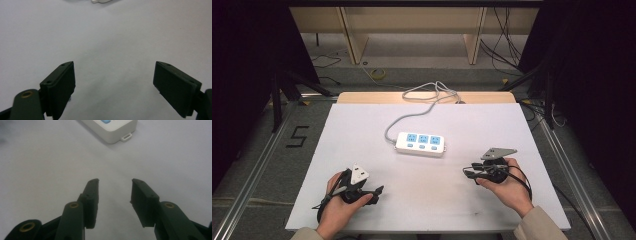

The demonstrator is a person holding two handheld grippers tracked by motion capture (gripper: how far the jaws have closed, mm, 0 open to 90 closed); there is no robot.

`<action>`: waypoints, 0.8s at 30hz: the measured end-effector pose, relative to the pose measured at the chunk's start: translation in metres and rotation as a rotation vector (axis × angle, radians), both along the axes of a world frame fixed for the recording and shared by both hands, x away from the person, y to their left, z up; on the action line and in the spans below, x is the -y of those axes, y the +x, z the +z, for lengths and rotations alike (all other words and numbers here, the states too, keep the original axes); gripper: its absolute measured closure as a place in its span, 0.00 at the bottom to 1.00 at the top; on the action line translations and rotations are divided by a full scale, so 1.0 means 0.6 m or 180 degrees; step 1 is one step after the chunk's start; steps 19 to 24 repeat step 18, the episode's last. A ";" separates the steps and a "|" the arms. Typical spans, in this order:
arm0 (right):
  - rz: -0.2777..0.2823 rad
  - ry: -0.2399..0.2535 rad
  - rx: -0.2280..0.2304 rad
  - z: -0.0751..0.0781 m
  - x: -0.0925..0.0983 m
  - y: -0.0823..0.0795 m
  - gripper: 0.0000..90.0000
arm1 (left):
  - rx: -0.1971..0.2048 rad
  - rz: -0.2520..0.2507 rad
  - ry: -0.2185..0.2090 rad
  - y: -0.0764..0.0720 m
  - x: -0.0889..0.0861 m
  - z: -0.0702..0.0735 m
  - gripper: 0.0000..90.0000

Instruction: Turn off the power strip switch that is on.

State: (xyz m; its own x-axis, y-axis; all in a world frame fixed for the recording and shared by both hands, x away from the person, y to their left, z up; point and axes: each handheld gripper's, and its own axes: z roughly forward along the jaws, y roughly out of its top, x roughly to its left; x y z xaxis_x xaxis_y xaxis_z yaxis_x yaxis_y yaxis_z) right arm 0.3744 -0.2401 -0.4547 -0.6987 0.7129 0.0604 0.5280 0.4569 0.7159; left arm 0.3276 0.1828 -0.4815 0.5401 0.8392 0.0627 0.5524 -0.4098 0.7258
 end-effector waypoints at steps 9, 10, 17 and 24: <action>-0.0028 0.0109 0.0131 -0.009 0.016 -0.030 0.63 | 0.0007 0.0008 0.0002 0.001 -0.001 0.000 0.19; -0.0031 0.0117 0.0142 -0.010 0.017 -0.033 0.63 | 0.0010 0.0005 0.0008 0.001 -0.001 0.000 0.19; -0.0054 0.0150 0.0182 -0.011 0.022 -0.041 0.62 | 0.0016 0.0012 -0.0004 0.002 -0.001 -0.001 0.19; -0.0053 0.0151 0.0182 -0.011 0.022 -0.041 0.62 | 0.0011 0.0012 0.0005 0.002 -0.002 -0.001 0.19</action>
